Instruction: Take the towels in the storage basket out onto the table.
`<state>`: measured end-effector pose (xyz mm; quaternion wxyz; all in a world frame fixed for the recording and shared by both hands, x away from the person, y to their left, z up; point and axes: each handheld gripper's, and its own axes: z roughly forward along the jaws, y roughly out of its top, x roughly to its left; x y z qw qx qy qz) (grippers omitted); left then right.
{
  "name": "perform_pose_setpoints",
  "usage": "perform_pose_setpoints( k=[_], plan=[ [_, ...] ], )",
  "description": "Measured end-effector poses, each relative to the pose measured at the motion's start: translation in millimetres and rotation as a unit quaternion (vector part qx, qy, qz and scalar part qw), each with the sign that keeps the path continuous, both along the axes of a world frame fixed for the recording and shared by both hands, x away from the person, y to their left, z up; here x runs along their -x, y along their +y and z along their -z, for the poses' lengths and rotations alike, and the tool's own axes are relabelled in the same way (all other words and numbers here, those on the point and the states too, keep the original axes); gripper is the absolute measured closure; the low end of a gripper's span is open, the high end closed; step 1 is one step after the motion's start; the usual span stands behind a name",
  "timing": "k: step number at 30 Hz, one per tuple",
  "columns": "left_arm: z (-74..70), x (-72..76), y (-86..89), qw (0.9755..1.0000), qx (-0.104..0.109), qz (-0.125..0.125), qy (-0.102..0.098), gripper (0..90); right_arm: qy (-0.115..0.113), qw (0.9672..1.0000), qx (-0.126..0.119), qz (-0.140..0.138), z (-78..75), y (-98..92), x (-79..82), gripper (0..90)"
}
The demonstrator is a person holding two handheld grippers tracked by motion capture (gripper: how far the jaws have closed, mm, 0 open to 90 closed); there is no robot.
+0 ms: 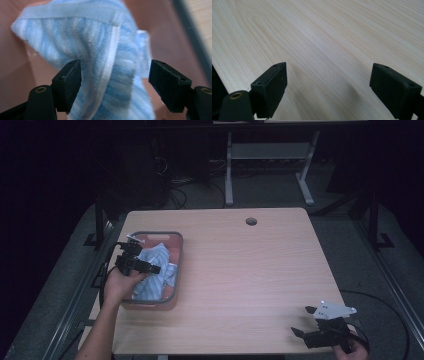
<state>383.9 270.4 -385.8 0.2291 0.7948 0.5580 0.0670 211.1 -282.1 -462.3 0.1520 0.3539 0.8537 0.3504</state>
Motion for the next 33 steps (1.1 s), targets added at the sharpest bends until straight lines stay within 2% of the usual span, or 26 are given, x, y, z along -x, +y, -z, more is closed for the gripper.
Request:
perform_pose_setpoints(
  k=[3,5,6,7,8,11,15,20,27,33],
  plan=[
    [2.3,-2.6,-2.7,0.9999,-0.011,-0.006,0.002,29.3,0.000,1.0000,-0.002,0.001,-0.2,0.4,-0.2,13.8],
    [7.4,-6.8,-6.2,0.9997,-0.016,-0.009,0.014,30.0,0.001,1.0000,-0.004,0.000,-0.3,1.5,-0.4,13.9],
    [13.2,-10.5,-9.0,0.9990,-0.036,-0.009,0.025,31.1,-0.001,1.0000,0.000,-0.005,-0.2,1.9,-0.2,13.8],
    [13.2,-10.5,-9.0,0.9990,-0.036,-0.009,0.025,31.3,-0.001,1.0000,0.000,-0.005,-0.3,2.0,-0.1,13.8],
    [18.1,-13.3,-12.1,0.9982,-0.048,-0.008,0.035,31.3,-0.001,1.0000,-0.002,-0.003,-0.2,2.0,-0.3,13.8],
    [20.8,-15.4,-15.6,0.9978,-0.057,0.002,0.034,32.6,-0.004,1.0000,-0.004,-0.005,-0.1,0.6,-2.0,13.8],
    [23.8,-17.3,-18.7,0.9972,-0.064,0.002,0.040,36.0,0.000,1.0000,-0.007,-0.004,0.7,0.5,-3.7,13.8],
    [28.2,-18.7,-23.4,0.9946,-0.090,-0.002,0.052,44.2,-0.004,1.0000,-0.006,-0.005,-0.2,0.7,-3.0,13.8],
    [30.2,-18.4,-27.3,0.9934,-0.098,-0.001,0.058,54.0,-0.006,1.0000,-0.003,-0.006,0.0,1.6,-2.9,13.8],
    [31.3,-18.0,-24.2,0.9944,-0.085,-0.005,0.061,58.1,-0.005,1.0000,-0.003,0.000,0.4,1.4,-2.9,13.8]
  ],
)
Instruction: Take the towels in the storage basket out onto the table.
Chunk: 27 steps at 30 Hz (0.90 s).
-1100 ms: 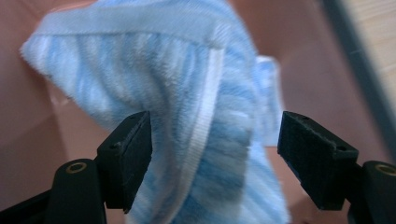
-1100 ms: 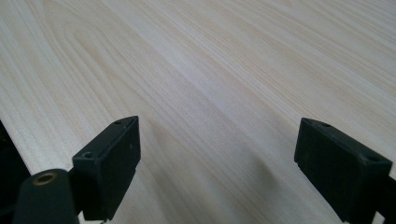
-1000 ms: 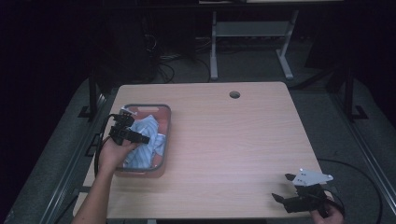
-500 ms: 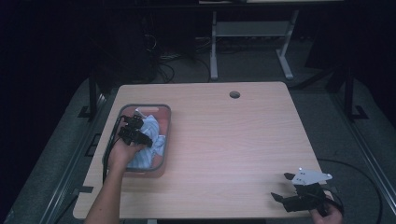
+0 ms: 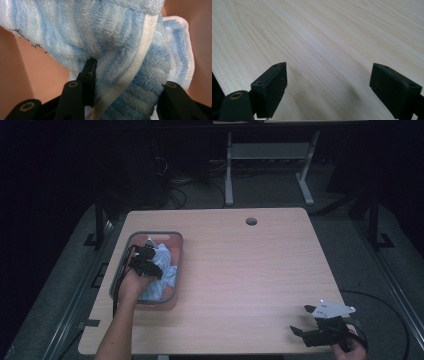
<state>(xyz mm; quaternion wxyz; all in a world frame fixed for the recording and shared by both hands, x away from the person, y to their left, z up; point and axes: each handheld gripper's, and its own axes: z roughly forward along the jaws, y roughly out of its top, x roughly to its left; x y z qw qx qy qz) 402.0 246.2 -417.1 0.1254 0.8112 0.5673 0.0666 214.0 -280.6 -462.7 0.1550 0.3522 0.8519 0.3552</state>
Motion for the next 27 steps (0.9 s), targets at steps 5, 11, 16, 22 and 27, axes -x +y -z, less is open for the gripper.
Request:
perform_pose_setpoints(
  k=[5,11,16,22,27],
  plan=[
    [0.2,4.6,2.4,0.9999,0.010,0.010,-0.006,63.7,-0.005,1.0000,-0.001,0.007,-2.0,-4.1,-1.3,13.8],
    [-1.2,5.4,2.7,0.9998,0.015,0.007,-0.007,65.7,-0.006,1.0000,-0.003,0.004,-1.7,-2.9,-1.5,13.8],
    [-4.8,5.4,5.0,0.9998,0.015,0.010,0.004,66.6,-0.007,0.9999,-0.006,0.007,-3.2,-2.2,-0.6,13.8],
    [-12.7,10.7,6.2,0.9996,0.020,0.018,-0.007,67.5,-0.010,0.9999,-0.011,0.005,-3.6,-4.7,-1.0,13.8],
    [-24.6,19.7,13.7,0.9979,0.059,0.011,-0.024,67.9,-0.010,0.9999,-0.010,0.006,-4.3,-2.9,0.3,13.9]
  ],
)
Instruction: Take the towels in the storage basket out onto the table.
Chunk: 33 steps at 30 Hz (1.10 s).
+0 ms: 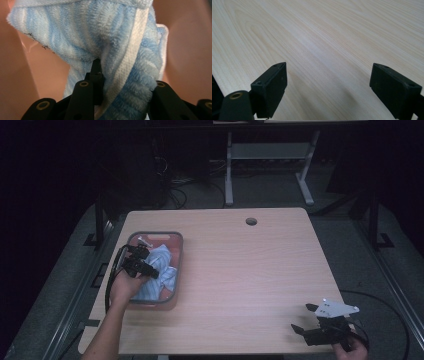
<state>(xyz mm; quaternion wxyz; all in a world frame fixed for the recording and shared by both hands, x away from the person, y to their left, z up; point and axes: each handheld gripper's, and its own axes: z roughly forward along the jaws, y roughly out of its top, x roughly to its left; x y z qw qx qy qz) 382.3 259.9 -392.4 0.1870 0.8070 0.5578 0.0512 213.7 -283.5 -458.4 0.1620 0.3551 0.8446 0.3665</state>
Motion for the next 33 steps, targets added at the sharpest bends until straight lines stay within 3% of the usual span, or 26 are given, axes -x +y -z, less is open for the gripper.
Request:
perform_pose_setpoints(
  k=[2,9,10,11,13,17,18,21,24,27,28,29,30,31,32,33],
  plan=[
    [-6.6,5.4,6.5,0.9995,0.027,-0.004,-0.018,67.8,-0.001,1.0000,0.000,-0.003,-0.5,1.1,0.5,13.8],
    [-15.4,19.4,15.0,0.9974,0.059,-0.006,-0.041,67.8,-0.001,1.0000,0.000,-0.003,-0.9,1.7,1.3,13.8],
    [-21.7,22.6,20.6,0.9954,0.078,-0.010,-0.055,67.8,-0.001,1.0000,0.000,-0.002,-1.0,1.5,1.8,13.8],
    [-21.7,22.6,20.6,0.9954,0.078,-0.010,-0.055,67.8,-0.001,1.0000,0.000,-0.002,-1.0,1.5,1.8,13.8],
    [-27.9,25.5,25.3,0.9930,0.097,-0.016,-0.065,67.8,-0.003,1.0000,0.001,-0.001,-1.7,0.7,2.2,13.8],
    [-36.4,30.0,29.8,0.9901,0.114,-0.016,-0.081,67.8,-0.008,1.0000,-0.001,0.004,-3.0,-1.4,2.2,13.9],
    [-38.5,32.8,31.0,0.9882,0.124,-0.018,-0.089,67.4,-0.005,1.0000,-0.003,0.006,-3.0,-1.7,2.6,13.8],
    [-40.4,35.8,30.5,0.9872,0.126,-0.015,-0.096,67.4,-0.005,1.0000,-0.004,0.005,-2.7,-1.7,2.8,13.8],
    [-45.9,40.3,30.3,0.9839,0.139,-0.014,-0.112,67.3,-0.007,0.9999,-0.004,0.007,-3.7,-2.1,2.5,13.9],
    [-49.2,41.8,30.4,0.9832,0.139,-0.012,-0.118,67.1,-0.007,0.9999,-0.005,0.008,-3.9,-2.4,3.0,13.8],
    [-52.2,43.0,31.1,0.9817,0.143,-0.012,-0.125,67.1,-0.008,0.9999,-0.005,0.007,-3.7,-3.1,3.3,13.8],
    [-52.2,43.0,31.1,0.9817,0.143,-0.012,-0.125,67.1,-0.008,0.9999,-0.004,0.007,-3.7,-3.5,3.3,13.8],
    [-55.9,44.7,32.5,0.9796,0.149,-0.013,-0.134,67.1,-0.008,0.9999,-0.004,0.009,-4.1,-4.4,3.4,13.8],
    [-55.9,44.7,32.5,0.9796,0.149,-0.013,-0.134,67.1,-0.008,0.9999,-0.004,0.009,-4.1,-4.4,3.4,13.8],
    [-57.7,46.1,33.1,0.9774,0.160,-0.016,-0.137,67.1,-0.012,0.9999,-0.006,0.011,-4.8,-5.9,3.1,13.8],
    [-57.7,46.1,33.1,0.9774,0.160,-0.016,-0.137,67.1,-0.012,0.9999,-0.006,0.011,-4.8,-5.9,3.1,13.8]
  ],
)
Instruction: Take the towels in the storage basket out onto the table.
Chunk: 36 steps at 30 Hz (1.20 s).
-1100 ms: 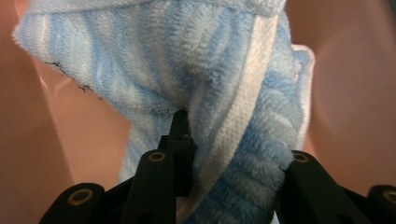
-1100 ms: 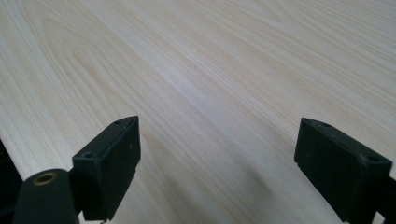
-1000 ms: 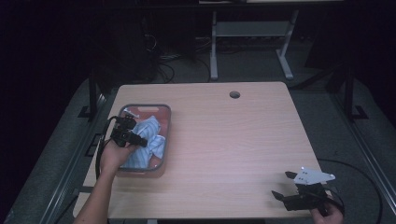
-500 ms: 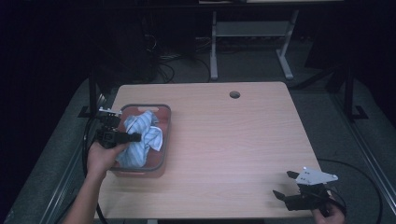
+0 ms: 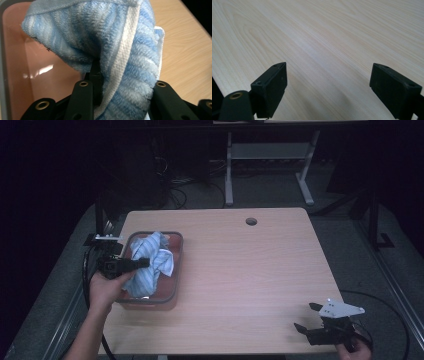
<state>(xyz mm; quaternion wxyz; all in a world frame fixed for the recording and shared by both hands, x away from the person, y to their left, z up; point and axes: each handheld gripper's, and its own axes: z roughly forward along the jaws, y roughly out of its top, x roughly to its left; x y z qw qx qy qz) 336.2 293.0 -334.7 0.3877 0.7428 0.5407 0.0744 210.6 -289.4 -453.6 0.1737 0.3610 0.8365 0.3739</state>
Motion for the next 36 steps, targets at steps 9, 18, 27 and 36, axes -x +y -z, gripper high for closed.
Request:
perform_pose_setpoints(
  k=[9,18,27,36],
  plan=[
    [-9.8,3.5,-0.1,0.9996,0.023,0.004,-0.018,67.1,0.000,1.0000,0.004,-0.001,-0.3,1.1,-0.3,13.8],
    [-20.0,5.7,-3.0,0.9989,0.034,0.016,-0.030,67.1,0.000,1.0000,0.001,0.003,-0.2,-0.1,-0.6,13.8],
    [-26.1,8.5,-5.8,0.9986,0.030,0.027,-0.034,67.1,-0.001,0.9999,-0.002,0.011,-1.0,-4.7,-0.3,13.8],
    [-33.2,10.0,-7.8,0.9984,0.032,0.027,-0.039,66.9,-0.001,0.9999,0.005,0.013,-0.5,-3.6,-1.1,13.8]
  ],
)
